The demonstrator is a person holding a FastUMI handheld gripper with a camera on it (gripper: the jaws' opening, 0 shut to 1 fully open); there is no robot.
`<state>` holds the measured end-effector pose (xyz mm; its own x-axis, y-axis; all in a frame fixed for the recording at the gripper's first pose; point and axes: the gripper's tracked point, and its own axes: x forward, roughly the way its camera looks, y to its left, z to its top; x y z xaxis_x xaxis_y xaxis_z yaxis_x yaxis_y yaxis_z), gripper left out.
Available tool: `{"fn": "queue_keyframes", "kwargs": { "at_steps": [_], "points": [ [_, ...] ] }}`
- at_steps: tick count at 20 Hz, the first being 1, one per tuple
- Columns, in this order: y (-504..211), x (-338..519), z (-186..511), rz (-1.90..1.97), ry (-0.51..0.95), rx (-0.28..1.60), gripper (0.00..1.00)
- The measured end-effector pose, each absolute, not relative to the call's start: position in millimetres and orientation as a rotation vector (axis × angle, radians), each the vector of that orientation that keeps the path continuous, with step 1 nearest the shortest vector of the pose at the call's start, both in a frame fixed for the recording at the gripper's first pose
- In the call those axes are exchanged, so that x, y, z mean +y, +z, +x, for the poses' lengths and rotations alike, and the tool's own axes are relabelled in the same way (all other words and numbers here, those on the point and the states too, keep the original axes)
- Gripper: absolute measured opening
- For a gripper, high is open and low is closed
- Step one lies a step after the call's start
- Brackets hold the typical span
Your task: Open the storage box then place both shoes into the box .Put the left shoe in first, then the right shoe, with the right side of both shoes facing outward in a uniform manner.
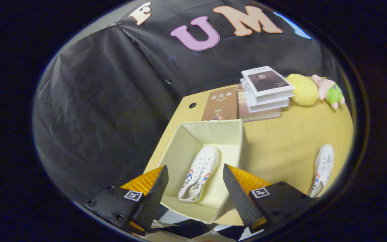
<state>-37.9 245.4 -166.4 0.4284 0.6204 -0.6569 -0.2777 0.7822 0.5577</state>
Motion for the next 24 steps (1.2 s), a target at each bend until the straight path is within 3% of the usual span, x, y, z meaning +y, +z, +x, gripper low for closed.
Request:
{"fn": "queue_keyframes", "kwargs": {
  "at_steps": [8,14,22,24],
  "points": [
    [-204.9,69.7,-24.7,0.348,0.335,0.949,1.0],
    [-257.9,-36.4,-36.4,0.279,0.184,1.026,1.0],
    [-350.2,-68.4,-59.5,0.169,0.217,1.206,0.98],
    [-371.4,-68.2,-58.7,0.153,0.225,1.245,0.85]
  ]
}}
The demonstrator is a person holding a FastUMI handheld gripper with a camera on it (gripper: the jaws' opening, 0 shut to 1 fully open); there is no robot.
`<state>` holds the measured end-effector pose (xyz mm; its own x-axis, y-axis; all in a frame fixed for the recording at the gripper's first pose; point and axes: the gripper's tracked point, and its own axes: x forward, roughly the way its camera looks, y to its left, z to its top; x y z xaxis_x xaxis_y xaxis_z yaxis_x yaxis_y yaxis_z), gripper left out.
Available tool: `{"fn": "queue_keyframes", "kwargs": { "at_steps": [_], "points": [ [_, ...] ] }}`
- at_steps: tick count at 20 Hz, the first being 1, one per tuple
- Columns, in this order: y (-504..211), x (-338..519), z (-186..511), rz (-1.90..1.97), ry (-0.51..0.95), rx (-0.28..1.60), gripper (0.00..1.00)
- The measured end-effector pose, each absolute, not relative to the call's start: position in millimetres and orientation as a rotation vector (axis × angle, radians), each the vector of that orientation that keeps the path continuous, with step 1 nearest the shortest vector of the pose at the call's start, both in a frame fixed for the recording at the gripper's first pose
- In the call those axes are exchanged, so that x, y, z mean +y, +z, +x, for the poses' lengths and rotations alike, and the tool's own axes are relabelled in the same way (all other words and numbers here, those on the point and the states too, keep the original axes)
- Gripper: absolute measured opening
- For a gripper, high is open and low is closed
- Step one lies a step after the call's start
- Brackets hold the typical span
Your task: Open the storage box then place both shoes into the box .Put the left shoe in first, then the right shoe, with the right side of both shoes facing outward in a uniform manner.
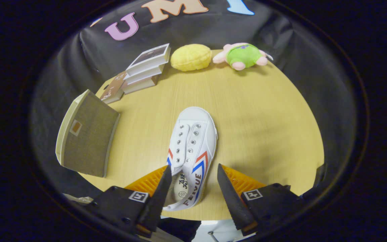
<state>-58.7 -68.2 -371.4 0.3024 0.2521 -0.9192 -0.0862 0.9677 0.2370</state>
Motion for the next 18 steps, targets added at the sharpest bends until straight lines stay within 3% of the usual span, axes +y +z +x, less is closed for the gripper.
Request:
{"fn": "queue_keyframes", "kwargs": {
  "at_steps": [7,11,13,18],
  "points": [
    [-395.5,-60.3,-64.8,0.219,0.248,1.34,0.37],
    [-397.6,-73.4,-63.2,0.23,0.152,1.325,0.1],
    [-391.8,-73.2,-60.0,0.257,0.119,1.288,0.04],
    [-357.7,-47.7,-63.4,0.405,0.128,1.261,0.04]
  ]
}}
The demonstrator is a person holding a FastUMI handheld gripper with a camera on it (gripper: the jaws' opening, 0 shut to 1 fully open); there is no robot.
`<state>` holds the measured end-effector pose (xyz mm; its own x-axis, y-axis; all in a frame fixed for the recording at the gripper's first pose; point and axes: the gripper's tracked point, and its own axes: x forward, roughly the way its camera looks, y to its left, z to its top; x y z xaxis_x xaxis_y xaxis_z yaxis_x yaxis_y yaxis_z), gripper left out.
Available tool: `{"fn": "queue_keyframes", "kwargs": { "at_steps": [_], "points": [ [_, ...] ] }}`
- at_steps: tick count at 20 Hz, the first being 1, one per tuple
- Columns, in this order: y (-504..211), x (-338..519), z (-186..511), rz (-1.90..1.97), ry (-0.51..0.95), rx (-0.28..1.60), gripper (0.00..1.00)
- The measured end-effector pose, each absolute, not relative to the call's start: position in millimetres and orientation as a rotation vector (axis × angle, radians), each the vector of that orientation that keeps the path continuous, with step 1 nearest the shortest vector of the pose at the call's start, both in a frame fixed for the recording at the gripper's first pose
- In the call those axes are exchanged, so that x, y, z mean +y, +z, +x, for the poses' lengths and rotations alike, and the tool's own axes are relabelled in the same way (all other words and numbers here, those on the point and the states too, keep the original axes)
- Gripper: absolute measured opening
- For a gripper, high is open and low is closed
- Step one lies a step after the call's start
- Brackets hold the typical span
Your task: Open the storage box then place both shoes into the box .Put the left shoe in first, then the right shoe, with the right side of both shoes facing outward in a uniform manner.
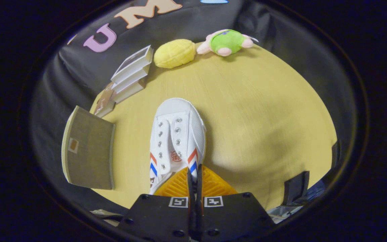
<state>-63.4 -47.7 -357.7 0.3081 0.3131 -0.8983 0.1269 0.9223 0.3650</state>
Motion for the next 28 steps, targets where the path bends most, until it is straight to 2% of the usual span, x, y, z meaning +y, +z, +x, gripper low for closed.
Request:
{"fn": "queue_keyframes", "kwargs": {
  "at_steps": [9,18,27,28],
  "points": [
    [-256.9,43.8,-45.3,0.623,0.185,1.185,0.04],
    [-185.0,161.0,-39.0,0.642,0.332,1.13,0.04],
    [-193.8,260.4,-52.9,0.623,0.42,1.18,0.04],
    [-196.7,264.1,-54.7,0.607,0.424,1.182,0.15]
  ]
}}
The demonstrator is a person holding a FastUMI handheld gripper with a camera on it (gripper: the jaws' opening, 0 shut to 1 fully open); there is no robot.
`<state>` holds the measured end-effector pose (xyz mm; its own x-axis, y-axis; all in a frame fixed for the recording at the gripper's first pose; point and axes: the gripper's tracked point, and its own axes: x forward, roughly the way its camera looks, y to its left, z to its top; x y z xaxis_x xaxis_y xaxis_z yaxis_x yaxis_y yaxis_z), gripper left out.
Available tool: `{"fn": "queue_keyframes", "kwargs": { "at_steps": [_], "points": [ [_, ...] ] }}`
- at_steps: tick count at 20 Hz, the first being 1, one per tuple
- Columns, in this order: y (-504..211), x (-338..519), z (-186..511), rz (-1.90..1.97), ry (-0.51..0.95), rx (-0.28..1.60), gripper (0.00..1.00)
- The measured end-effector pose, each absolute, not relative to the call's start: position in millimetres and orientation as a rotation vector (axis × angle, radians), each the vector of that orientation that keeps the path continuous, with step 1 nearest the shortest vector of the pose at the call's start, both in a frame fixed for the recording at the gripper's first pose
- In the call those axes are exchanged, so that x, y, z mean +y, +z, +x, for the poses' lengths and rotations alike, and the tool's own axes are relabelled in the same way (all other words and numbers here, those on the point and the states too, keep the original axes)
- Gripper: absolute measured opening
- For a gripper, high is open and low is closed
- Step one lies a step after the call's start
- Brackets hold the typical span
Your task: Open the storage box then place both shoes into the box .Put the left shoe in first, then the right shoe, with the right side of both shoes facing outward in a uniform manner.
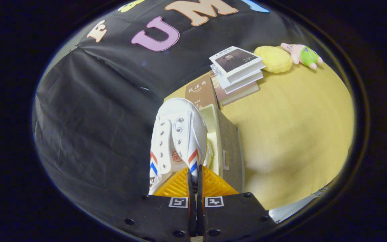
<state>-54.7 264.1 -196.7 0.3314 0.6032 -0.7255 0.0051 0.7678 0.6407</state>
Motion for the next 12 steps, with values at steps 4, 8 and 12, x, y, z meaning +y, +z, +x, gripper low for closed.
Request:
{"fn": "queue_keyframes", "kwargs": {
  "at_steps": [4,8,12],
  "points": [
    [-186.5,254.2,-37.8,0.601,0.404,1.084,0.58],
    [-167.4,223.4,-27.9,0.512,0.408,0.955,1.0],
    [-118.9,175.2,-16.3,0.401,0.403,0.738,1.0]
  ]
}}
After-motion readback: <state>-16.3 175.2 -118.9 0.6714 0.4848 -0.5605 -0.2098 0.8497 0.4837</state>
